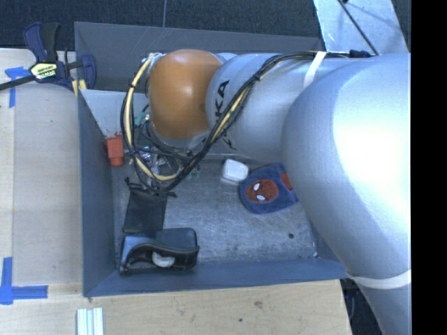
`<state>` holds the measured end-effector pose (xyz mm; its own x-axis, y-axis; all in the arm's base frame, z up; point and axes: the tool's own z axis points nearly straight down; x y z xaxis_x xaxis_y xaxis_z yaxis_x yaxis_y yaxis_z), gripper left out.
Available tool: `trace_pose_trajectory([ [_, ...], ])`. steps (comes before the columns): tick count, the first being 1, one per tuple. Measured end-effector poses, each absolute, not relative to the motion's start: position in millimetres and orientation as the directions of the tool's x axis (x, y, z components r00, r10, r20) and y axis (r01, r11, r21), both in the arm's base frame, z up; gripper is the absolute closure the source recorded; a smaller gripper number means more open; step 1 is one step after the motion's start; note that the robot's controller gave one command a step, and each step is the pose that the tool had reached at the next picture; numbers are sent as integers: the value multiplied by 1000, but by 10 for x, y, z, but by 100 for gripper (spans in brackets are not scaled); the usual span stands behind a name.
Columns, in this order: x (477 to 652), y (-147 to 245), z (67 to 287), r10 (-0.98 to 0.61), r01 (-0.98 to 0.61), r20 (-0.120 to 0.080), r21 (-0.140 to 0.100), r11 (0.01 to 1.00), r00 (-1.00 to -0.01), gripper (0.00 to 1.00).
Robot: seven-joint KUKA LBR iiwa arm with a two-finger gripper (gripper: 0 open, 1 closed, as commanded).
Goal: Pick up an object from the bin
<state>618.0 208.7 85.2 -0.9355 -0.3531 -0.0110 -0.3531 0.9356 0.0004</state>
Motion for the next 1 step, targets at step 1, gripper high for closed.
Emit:
trace_pose_trajectory([
  [1,5978,1911,715,-722,-722,-4,-2,692,-692,100],
])
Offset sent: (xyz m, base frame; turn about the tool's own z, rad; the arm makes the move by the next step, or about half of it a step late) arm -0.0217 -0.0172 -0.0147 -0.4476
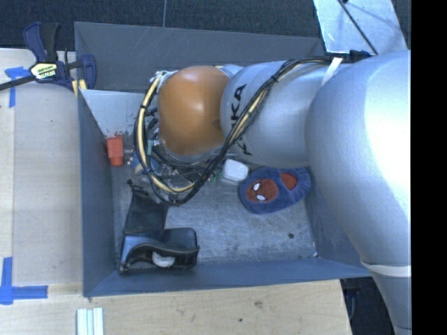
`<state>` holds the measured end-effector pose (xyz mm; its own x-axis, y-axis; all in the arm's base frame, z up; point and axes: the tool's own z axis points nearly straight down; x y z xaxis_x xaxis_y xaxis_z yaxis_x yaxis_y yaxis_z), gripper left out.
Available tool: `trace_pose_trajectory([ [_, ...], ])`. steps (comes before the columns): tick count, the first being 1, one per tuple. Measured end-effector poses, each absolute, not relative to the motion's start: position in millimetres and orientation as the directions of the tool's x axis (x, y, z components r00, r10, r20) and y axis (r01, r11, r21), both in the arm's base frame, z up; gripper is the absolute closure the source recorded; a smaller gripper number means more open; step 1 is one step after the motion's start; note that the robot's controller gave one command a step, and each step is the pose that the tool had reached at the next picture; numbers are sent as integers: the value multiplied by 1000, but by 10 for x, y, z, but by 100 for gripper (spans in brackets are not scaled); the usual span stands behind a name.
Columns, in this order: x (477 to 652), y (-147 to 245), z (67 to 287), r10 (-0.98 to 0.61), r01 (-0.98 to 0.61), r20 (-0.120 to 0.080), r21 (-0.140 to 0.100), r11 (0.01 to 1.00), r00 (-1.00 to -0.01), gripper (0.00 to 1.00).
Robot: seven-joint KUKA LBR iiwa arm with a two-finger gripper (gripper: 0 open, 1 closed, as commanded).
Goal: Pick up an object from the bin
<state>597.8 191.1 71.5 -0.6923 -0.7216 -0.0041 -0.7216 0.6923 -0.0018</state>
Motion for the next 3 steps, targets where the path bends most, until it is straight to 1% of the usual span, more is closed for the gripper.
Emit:
trace_pose_trajectory([
  [1,5955,1918,700,-722,-722,1,3,692,-692,0],
  [2,5980,1929,728,-720,-720,-7,0,694,-694,100],
  [3,6117,1838,2147,-750,-750,-12,-7,662,-662,100],
])
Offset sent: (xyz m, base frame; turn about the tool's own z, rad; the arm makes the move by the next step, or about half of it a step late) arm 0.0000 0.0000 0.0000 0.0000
